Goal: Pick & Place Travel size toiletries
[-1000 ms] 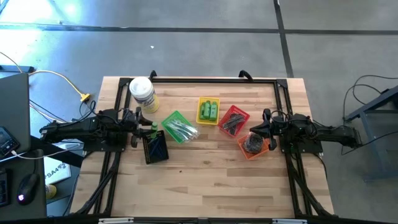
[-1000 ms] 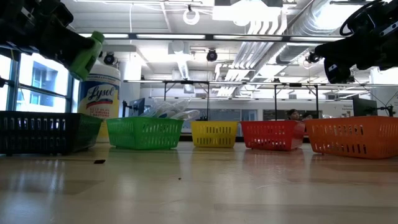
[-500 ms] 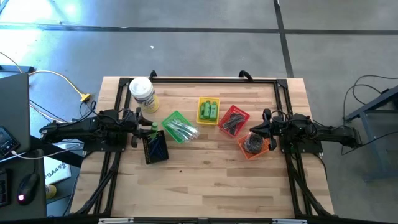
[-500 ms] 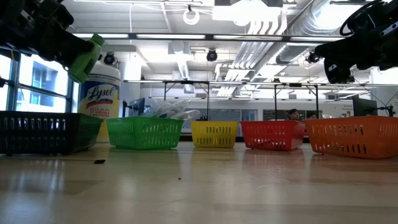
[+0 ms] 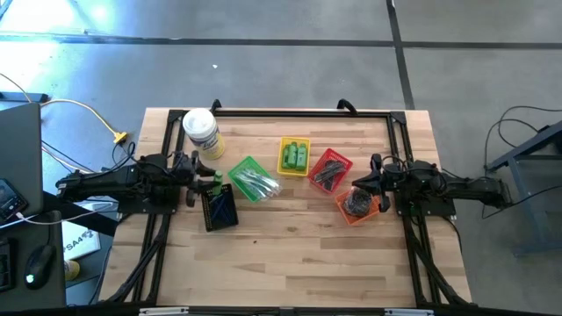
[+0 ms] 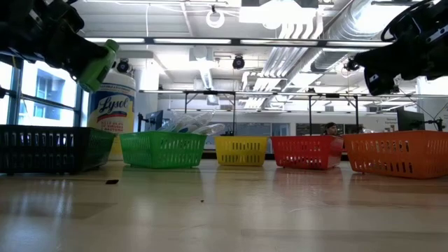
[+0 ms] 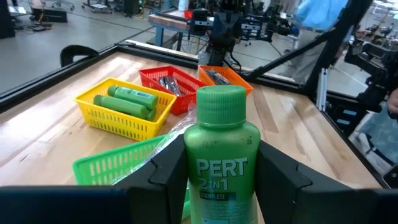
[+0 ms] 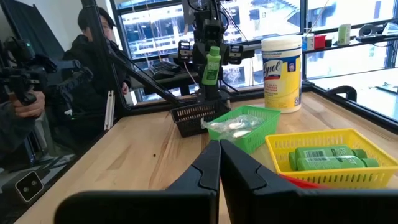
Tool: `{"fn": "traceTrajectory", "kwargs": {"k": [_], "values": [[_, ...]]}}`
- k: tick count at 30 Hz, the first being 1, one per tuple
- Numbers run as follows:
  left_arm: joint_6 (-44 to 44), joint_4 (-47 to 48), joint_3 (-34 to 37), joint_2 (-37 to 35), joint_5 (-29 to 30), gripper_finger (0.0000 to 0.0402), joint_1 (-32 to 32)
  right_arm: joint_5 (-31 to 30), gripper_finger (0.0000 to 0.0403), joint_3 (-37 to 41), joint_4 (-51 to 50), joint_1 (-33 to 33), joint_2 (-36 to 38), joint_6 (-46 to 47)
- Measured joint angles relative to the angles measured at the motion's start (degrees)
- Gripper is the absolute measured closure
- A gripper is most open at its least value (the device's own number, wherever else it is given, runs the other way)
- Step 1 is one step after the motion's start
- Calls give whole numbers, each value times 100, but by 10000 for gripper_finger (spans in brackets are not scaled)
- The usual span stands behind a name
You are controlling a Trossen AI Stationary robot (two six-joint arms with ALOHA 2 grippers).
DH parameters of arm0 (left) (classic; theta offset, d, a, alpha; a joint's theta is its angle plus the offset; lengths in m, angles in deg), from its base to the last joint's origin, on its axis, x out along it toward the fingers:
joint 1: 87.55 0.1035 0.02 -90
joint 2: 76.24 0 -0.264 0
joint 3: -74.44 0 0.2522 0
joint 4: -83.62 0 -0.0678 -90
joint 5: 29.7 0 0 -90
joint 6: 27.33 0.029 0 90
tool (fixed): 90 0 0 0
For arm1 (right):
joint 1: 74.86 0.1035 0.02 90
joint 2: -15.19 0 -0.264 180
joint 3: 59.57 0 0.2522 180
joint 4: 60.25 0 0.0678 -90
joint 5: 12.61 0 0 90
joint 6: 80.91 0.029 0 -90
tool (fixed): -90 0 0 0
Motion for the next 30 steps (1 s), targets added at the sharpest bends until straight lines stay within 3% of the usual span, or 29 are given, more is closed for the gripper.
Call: {"fn": "traceTrajectory", "kwargs": {"k": [9,30], "values": [[-68,-465,-25,225,146,261,0,-54,401,0,11,2,-107,213],[-14,-797,-759,1761,249,261,0,-16,401,0,46,2,-107,350]]}}
